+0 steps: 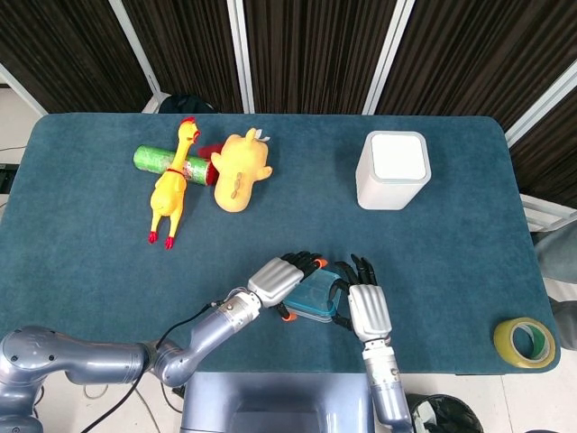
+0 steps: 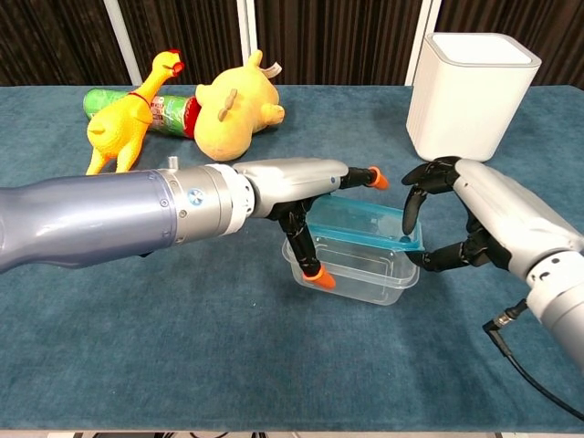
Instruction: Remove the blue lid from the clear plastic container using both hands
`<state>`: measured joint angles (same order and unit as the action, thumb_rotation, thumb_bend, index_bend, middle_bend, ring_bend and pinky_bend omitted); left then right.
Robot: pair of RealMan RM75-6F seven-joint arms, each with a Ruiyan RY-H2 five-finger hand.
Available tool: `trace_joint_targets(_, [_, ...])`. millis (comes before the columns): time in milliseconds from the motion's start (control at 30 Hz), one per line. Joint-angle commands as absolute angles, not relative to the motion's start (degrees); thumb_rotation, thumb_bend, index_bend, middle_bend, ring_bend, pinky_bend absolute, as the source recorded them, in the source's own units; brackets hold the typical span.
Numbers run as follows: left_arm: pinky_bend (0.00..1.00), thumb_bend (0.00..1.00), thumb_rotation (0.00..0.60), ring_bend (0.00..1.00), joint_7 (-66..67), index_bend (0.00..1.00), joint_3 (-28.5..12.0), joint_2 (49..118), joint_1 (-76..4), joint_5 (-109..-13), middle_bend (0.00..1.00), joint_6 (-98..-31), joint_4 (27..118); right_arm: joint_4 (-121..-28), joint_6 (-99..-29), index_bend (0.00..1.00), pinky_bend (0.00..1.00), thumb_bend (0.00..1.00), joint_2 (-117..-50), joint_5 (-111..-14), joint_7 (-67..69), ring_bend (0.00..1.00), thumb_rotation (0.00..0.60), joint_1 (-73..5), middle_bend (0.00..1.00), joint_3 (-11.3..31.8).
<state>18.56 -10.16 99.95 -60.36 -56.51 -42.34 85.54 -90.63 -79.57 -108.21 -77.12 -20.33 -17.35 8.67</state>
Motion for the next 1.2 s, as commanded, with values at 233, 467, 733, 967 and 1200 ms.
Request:
trace_joint_targets(233, [0.14, 0.0, 0.6, 0.0, 18.69, 0.0, -9.91, 98.45, -60.16, -56.16, 0.0, -42.75, 86.82, -91.8, -79.95, 0.71, 0.0, 0.62, -108.85, -75.49, -20.73, 0.0, 0.6, -17.09, 0.23, 9.8])
trace_joint_targets(467, [0.14, 0.0, 0.6, 0.0, 18.12, 0.0, -10.57, 97.89, -60.11, -56.94, 0.0, -43.65, 87.69, -91.78, -80.2, 0.71, 0.0, 0.62, -108.58, -76.16, -20.49, 0.0, 0.6, -17.4, 0.23, 10.24])
trace_joint_targets(733, [0.14, 0.0, 0.6, 0.0, 16.89, 0.0, -11.45, 97.07, -59.48, -58.54, 0.0, -45.62, 89.09, -91.34, -80.54, 0.71, 0.0, 0.62, -107.58, -77.32, -19.32, 0.0, 0.6, -17.81, 0.23, 11.02])
trace_joint_targets(967, [0.14, 0.0, 0.6, 0.0, 15.9, 0.0, -11.79, 96.05, -58.87, -59.29, 0.0, -46.6, 90.09, -91.13, -80.65, 0.71, 0.0, 0.62, -106.43, -77.79, -18.51, 0.0, 0.6, -17.84, 0.23, 11.18])
trace_joint_targets(1200, [0.14, 0.0, 0.6, 0.0, 15.02, 0.0, -12.02, 95.07, -58.49, -60.29, 0.0, -47.15, 90.94, -91.22, -80.89, 0.71, 0.0, 0.62, -105.95, -77.91, -17.97, 0.0, 0.6, -18.08, 0.23, 11.92])
